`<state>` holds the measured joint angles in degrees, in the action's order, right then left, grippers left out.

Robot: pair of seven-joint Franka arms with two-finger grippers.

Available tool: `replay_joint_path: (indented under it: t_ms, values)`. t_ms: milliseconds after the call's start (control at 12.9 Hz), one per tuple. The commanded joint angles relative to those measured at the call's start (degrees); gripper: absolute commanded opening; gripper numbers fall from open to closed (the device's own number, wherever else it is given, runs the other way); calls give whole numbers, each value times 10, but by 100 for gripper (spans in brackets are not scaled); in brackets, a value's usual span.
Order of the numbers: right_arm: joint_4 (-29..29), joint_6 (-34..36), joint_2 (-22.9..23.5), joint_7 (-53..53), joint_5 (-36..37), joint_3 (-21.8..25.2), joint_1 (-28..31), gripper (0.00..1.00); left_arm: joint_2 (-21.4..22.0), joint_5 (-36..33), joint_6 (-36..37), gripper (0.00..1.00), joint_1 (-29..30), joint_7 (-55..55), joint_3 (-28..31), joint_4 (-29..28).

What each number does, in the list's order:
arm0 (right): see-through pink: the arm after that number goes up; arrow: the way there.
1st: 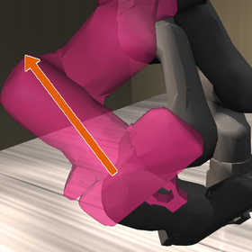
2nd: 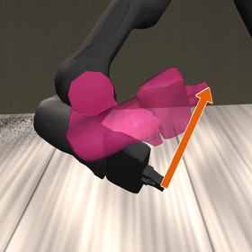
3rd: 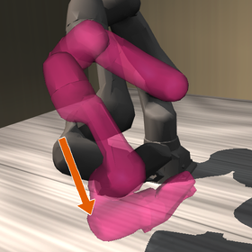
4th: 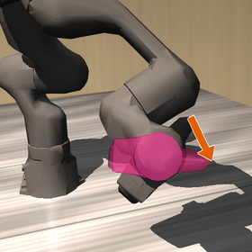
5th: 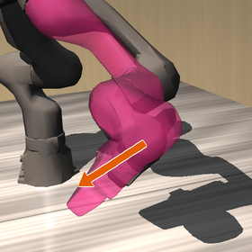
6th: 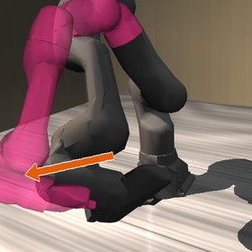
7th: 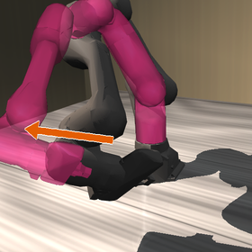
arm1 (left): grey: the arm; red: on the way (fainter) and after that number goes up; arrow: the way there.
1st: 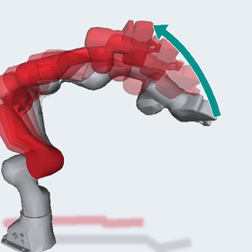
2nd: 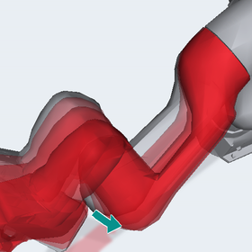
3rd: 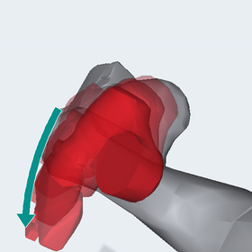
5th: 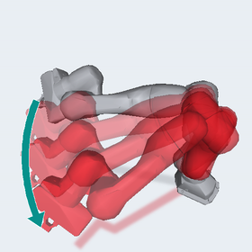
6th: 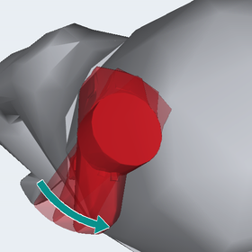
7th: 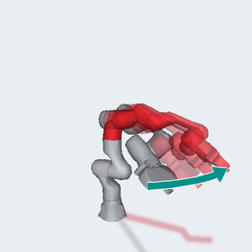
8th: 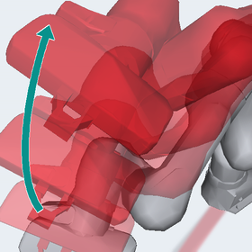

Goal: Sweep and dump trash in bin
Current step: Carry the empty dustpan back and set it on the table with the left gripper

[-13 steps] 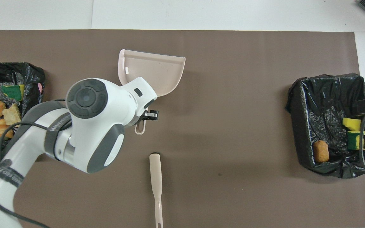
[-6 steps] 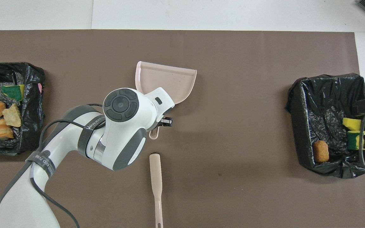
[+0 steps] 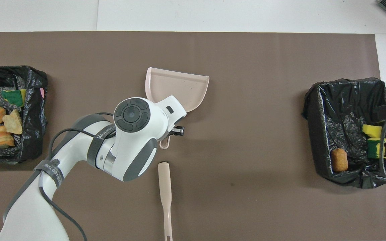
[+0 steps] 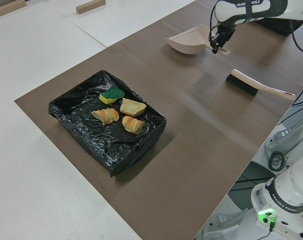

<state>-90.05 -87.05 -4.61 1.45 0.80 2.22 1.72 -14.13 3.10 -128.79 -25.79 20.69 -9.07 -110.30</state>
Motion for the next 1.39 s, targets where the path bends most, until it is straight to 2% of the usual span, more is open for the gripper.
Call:
replay_joint_path:
  t_ms: [0,155,232,309,464,696,928,1083,1315]
  values:
    - [-9,7,-10,10,-11,0,0,100,3,9,-24,0,-15,19,12,-16]
    - [-8,7,-10,10,-11,0,0,100,-9,9,-41,0,-26,50,12,-18]
    - [-8,7,-10,10,-11,0,0,100,-12,9,-48,6,-26,61,12,-18]
    - [-8,7,-10,10,-11,0,0,100,-12,9,-48,34,-26,68,12,-18]
    - [-8,7,-10,10,-11,0,0,100,-12,9,-43,99,-26,68,12,-14]
    - [-8,7,-10,10,-11,-1,0,100,19,9,0,100,-15,58,19,-4]
    - [-9,7,-10,10,-11,0,0,100,51,7,68,100,34,47,20,7]
    - [-8,7,-10,10,-11,0,0,100,75,7,109,100,79,-6,20,7]
    - [-8,7,-10,10,-11,0,0,100,134,8,202,100,156,-137,20,7]
